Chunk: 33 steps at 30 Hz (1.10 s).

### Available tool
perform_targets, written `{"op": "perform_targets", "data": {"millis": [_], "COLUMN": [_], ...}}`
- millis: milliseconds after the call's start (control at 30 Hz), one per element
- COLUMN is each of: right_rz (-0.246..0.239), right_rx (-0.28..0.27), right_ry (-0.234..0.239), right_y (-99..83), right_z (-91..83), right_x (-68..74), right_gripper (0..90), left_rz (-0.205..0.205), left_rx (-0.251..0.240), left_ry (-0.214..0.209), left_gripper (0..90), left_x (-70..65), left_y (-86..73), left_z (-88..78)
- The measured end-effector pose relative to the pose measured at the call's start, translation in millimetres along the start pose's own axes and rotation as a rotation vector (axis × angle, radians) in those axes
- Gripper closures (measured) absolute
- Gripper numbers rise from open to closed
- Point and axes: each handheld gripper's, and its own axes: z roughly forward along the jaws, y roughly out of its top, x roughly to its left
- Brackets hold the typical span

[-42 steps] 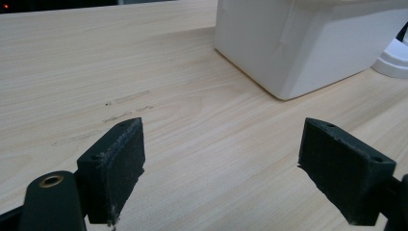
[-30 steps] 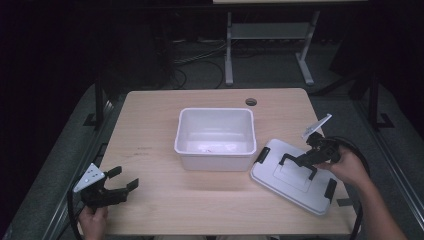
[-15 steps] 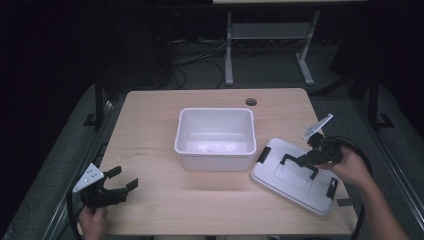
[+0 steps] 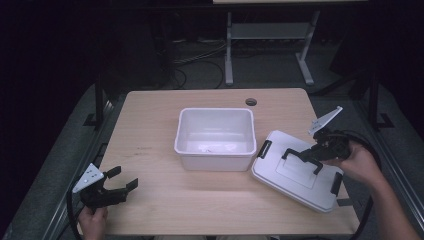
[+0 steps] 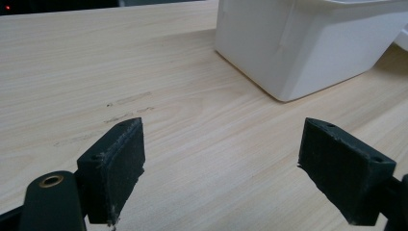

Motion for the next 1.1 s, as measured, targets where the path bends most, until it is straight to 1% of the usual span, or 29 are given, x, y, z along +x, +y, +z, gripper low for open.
{"op": "perform_targets", "data": {"millis": [333, 467, 800, 1100], "right_rz": [-0.031, -0.041, -0.061, -0.078], "right_rx": [0.007, 0.001, -0.006, -0.017], "right_ry": [-0.016, -0.025, -0.029, -0.037], "right_y": [6.0, 7.6, 12.8, 19.5], "right_z": [-21.4, -29.5, -45.0, -64.1], "right_x": [7.7, 9.6, 13.8, 18.3], "right_gripper": [84.6, 84.6, 84.6, 84.6], "left_rz": [-0.001, 0.001, -0.001, 0.0], "left_rx": [-0.003, -0.002, -0.002, -0.003], "left_ry": [0.001, -0.001, 0.002, 0.002], "left_gripper": [15.7, 15.7, 15.7, 15.6], "left_x": [-0.6, -0.6, -0.5, -0.5], "left_y": [0.3, 0.3, 0.2, 0.3], "left_z": [0.2, 0.3, 0.0, -0.1]}}
